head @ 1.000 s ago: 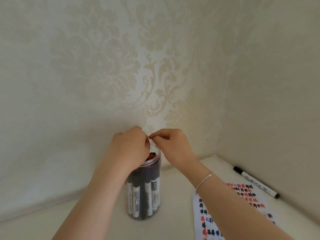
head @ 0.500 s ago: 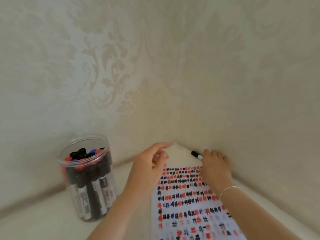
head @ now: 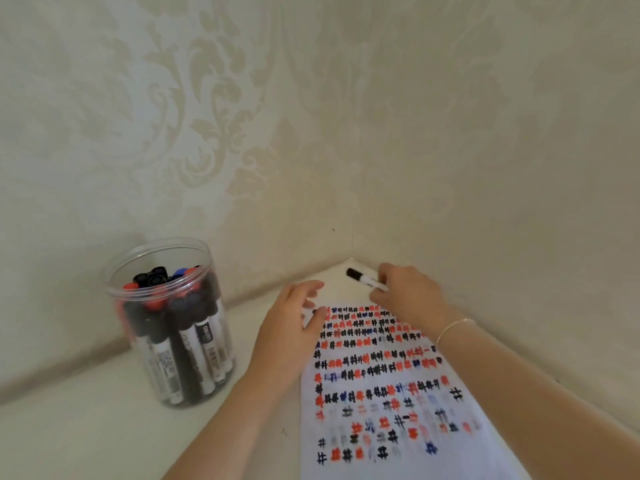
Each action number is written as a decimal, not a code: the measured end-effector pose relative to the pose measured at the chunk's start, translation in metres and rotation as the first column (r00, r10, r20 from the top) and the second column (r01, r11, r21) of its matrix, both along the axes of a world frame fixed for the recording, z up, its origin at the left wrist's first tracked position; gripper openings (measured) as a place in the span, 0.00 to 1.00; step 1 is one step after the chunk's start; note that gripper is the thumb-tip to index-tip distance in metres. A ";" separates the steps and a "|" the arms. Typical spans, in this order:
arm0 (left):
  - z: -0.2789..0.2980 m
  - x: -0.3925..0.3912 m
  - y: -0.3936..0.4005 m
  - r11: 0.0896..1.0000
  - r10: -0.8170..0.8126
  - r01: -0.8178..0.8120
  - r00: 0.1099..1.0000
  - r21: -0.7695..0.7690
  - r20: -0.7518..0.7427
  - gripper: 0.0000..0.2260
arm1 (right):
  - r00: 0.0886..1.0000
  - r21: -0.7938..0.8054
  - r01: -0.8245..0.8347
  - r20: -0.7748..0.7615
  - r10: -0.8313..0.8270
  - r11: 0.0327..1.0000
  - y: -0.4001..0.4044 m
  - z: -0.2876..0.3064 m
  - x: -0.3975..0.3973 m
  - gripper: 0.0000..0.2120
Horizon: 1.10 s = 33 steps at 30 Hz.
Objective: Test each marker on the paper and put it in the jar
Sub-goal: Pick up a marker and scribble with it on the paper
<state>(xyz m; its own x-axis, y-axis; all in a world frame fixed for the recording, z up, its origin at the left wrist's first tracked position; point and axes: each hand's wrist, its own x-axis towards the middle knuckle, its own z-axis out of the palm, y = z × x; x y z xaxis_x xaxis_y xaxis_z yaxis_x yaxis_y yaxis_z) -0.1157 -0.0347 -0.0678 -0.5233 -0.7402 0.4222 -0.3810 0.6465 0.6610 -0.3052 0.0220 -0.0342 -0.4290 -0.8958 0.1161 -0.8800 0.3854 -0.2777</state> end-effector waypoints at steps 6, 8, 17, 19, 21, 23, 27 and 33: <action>0.014 -0.002 -0.005 0.990 -0.033 0.072 0.954 -0.119 0.298 0.18 | 0.783 -0.122 -0.339 0.513 0.352 0.933 0.007 0.068 0.037 0.05; 0.020 0.000 -0.002 0.994 -0.080 0.091 0.982 -0.056 0.171 0.12 | 0.569 -0.320 -0.211 0.728 0.382 0.924 0.010 0.076 0.041 0.06; 0.052 0.004 0.031 0.899 -0.292 0.352 0.925 0.259 -0.242 0.13 | 0.388 -0.445 0.104 0.841 0.376 0.889 0.027 0.061 0.073 0.13; 0.053 0.007 0.034 0.882 -0.345 0.386 0.920 0.270 -0.189 0.13 | 0.405 -0.446 0.138 0.840 0.361 0.884 0.034 0.060 0.077 0.14; 0.055 0.009 0.039 0.882 -0.398 0.412 0.911 0.230 -0.109 0.09 | 0.433 -0.391 0.078 0.842 0.322 0.917 0.041 0.057 0.083 0.15; 0.059 0.012 0.046 0.861 -0.448 0.454 0.891 0.228 -0.081 0.08 | 0.448 -0.347 0.025 0.842 0.300 0.938 0.049 0.056 0.086 0.16; 0.063 0.020 0.057 0.790 -0.516 0.526 0.848 0.316 -0.120 0.15 | 0.430 -0.389 -0.047 0.823 0.371 0.920 0.067 0.061 0.087 0.13; 0.045 0.045 0.046 0.652 -0.534 0.583 0.807 0.485 -0.252 0.20 | 0.249 -0.589 0.250 0.806 0.537 0.768 0.089 0.089 0.047 0.20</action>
